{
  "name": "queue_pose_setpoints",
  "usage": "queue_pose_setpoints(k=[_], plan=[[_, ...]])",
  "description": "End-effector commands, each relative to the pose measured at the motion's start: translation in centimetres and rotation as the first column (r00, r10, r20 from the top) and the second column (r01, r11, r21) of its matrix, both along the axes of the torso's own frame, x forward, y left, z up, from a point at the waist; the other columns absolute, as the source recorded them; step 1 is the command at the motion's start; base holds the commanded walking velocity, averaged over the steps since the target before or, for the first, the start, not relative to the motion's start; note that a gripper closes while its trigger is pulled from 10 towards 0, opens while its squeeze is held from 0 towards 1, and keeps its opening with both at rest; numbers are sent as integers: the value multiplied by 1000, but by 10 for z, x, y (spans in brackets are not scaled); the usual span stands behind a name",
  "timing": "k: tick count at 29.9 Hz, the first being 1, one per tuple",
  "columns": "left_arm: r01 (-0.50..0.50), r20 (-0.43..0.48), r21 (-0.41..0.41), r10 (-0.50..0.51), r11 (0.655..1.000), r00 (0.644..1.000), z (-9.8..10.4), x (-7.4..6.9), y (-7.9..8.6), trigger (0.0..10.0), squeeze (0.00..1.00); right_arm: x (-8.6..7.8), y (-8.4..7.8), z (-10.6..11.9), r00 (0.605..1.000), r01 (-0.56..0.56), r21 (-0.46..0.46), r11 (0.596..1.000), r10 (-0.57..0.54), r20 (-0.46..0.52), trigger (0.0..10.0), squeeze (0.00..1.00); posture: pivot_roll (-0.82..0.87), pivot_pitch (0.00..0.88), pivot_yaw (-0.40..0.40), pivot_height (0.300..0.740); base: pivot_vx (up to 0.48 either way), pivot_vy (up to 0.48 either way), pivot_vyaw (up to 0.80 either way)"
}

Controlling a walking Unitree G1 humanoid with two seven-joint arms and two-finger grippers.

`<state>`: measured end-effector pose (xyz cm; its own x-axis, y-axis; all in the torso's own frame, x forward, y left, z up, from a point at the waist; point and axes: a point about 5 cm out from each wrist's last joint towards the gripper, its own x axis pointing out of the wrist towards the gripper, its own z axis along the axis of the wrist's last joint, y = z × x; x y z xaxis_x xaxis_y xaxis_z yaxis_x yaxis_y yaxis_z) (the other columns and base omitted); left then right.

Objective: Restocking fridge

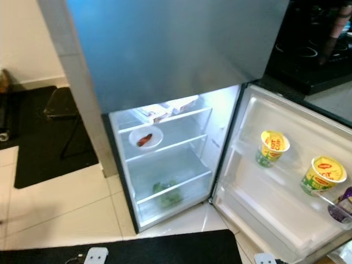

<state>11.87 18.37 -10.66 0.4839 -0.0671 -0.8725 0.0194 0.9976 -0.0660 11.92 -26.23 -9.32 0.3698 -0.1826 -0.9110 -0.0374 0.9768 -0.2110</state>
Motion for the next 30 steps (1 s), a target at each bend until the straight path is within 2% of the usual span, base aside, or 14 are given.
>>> queue_pose_setpoints(k=[1, 15, 23, 30], plan=[[10, -100, -11, -11, 1000, 995, -8, -26, -4, 10000, 0, -5, -2, -1, 1000, 14, 4, 1000, -14, -13, 10000, 0, -41, 0, -43, 740, -311, 0, 0], [0, -101, -15, -2, 1000, 995, -8, -27, -5, 10000, 0, -3, 0, -1, 1000, 6, 9, 1000, -6, -13, 10000, 0, -42, 0, -48, 740, -299, 0, 0], [23, -94, -13, -24, 1000, 995, -8, -25, -5, 10000, 0, -2, -1, 0, 1000, 0, 5, 1000, 0, -12, 10000, 0, -45, 0, -50, 740, 0, 0, 0], [14, -86, -51, -18, 999, 996, -7, -23, -6, 10000, 0, -2, -2, 0, 1000, 0, 6, 1000, 1, -12, 10000, 0, -45, 0, -50, 740, 0, 0, 0]])
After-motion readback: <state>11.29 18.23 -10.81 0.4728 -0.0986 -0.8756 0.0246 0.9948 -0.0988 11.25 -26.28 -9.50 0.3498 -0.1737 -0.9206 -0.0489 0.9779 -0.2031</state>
